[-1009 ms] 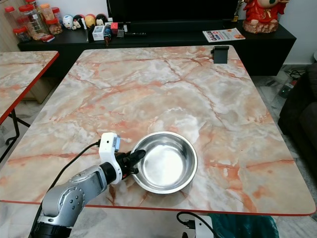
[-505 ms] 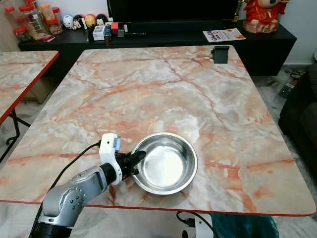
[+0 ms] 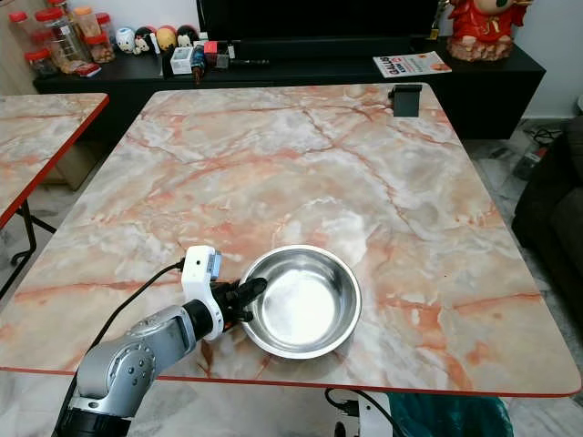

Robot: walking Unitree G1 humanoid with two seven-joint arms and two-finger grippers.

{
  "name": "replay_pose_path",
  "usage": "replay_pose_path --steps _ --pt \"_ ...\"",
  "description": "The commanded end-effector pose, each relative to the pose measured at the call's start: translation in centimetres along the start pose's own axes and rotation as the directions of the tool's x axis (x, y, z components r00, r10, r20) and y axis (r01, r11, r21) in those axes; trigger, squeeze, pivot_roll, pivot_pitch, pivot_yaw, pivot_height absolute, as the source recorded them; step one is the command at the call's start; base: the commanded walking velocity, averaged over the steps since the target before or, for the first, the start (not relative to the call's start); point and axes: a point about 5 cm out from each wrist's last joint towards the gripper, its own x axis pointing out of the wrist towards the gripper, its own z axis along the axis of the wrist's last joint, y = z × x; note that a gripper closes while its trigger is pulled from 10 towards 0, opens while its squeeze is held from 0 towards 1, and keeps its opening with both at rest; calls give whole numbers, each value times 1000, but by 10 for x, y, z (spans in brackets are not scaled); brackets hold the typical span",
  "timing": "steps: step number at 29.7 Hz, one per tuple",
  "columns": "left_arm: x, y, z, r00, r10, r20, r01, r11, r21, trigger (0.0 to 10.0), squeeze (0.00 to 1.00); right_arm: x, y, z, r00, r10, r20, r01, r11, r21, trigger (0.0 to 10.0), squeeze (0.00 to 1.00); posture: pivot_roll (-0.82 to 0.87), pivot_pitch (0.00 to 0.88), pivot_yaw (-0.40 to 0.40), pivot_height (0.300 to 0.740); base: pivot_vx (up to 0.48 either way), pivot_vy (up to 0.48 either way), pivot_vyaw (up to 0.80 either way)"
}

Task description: Setting the table

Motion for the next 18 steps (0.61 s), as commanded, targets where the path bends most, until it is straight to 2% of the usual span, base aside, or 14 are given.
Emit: replay_pose_path --steps 1,4,5,6,7,8,12,13,18 --pt "-2 2 -3 1000 6 -22 -6 1000 8 10000 780 0 1 -2 1000 -2 -6 2 1000 17 10000 0 72 74 72 740 0 0 0" --pt "-2 3 -4 1000 11 -27 -11 1000 16 10000 753 0 2 -2 1000 -2 -5 2 1000 17 10000 0 72 75 73 740 0 0 0" --pt "-2 3 -4 1000 13 -26 -13 1000 13 10000 702 0 2 -2 1000 -2 -6 2 1000 18 10000 0 72 75 73 740 0 0 0" --pt "-2 4 -3 999 24 -23 -23 1000 14 10000 478 0 2 -2 1000 -1 -5 1 1000 19 10000 0 72 75 73 740 0 0 0" --pt "-2 4 -3 999 28 -23 -28 999 15 10000 478 0 2 -2 1000 -1 -5 1 1000 19 10000 0 71 73 73 740 0 0 0" --pt "-2 5 -2 999 34 -20 -34 999 15 10000 0 0 2 -2 1000 -1 -5 1 1000 19 10000 0 71 72 72 740 0 0 0" --pt "-3 8 -1 999 51 -16 -50 998 25 10000 0 0 2 -2 1000 -2 -6 2 1000 19 10000 0 71 73 73 740 0 0 0" --pt "-7 14 2 997 82 0 -82 996 29 10000 0 0 2 -2 1000 -1 -6 1 1000 19 10000 0 74 73 72 740 0 0 0" --pt "-14 22 10 994 102 40 -102 995 8 10000 0 0 2 -2 1000 0 -6 0 1000 19 10000 0 78 72 72 740 0 0 0"
